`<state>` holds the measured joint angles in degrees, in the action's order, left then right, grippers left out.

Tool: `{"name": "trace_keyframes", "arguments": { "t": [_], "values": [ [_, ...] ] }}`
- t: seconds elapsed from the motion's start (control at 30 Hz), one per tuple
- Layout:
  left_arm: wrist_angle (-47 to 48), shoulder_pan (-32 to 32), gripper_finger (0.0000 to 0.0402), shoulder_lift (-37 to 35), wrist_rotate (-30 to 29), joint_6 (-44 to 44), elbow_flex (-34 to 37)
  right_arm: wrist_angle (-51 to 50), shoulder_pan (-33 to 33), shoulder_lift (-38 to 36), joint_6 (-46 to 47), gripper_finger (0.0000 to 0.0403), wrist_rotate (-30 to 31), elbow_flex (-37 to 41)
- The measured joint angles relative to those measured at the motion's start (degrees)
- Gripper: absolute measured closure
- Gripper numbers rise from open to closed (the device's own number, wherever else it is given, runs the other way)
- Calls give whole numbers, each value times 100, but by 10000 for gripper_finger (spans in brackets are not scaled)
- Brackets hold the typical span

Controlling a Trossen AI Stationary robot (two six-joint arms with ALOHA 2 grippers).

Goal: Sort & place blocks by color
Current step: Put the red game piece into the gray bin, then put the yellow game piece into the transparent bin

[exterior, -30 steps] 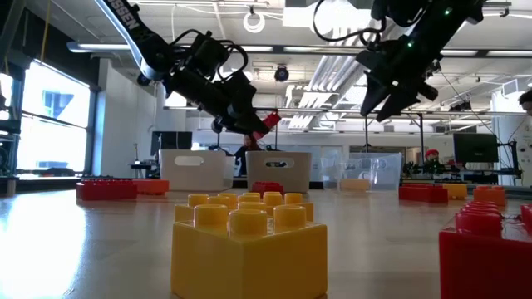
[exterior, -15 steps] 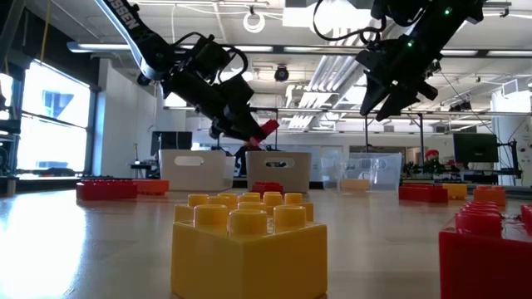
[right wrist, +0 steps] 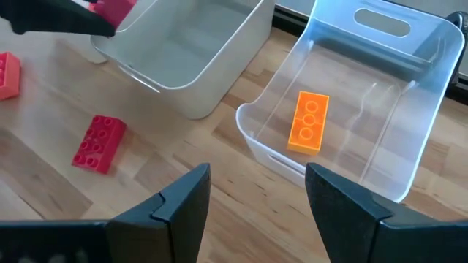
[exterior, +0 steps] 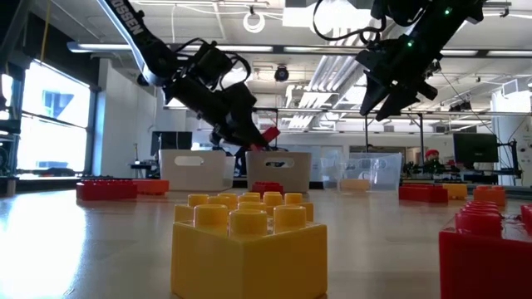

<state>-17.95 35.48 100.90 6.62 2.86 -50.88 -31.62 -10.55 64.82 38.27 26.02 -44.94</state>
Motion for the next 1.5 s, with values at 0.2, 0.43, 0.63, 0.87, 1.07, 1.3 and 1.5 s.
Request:
{"name": "trace_keyframes", "arguments": {
  "t": [0.2,0.43,0.63,0.87,1.07,1.3,1.5],
  "values": [
    [-22,2,233,79,-193,-1,-1,0,0,0,-117,192,-60,-1],
    [-361,2,187,79,-193,66,-1,-2,0,0,-119,192,-103,1],
    [-224,38,175,-278,-190,-47,1,-12,-2,-29,-183,192,-294,0],
    [290,72,174,-1044,-191,-55,-1,-117,-2,-193,-266,192,-1123,1],
    [906,-3,174,-1656,-173,-259,-1,-543,0,-318,-521,192,-1844,1],
    [1378,-99,174,-2137,-177,-264,-1,-688,212,-321,-769,192,-2179,2],
    [1375,-109,174,-2318,-196,-307,1,-473,559,-321,-875,192,-2177,2]
  ]
}}
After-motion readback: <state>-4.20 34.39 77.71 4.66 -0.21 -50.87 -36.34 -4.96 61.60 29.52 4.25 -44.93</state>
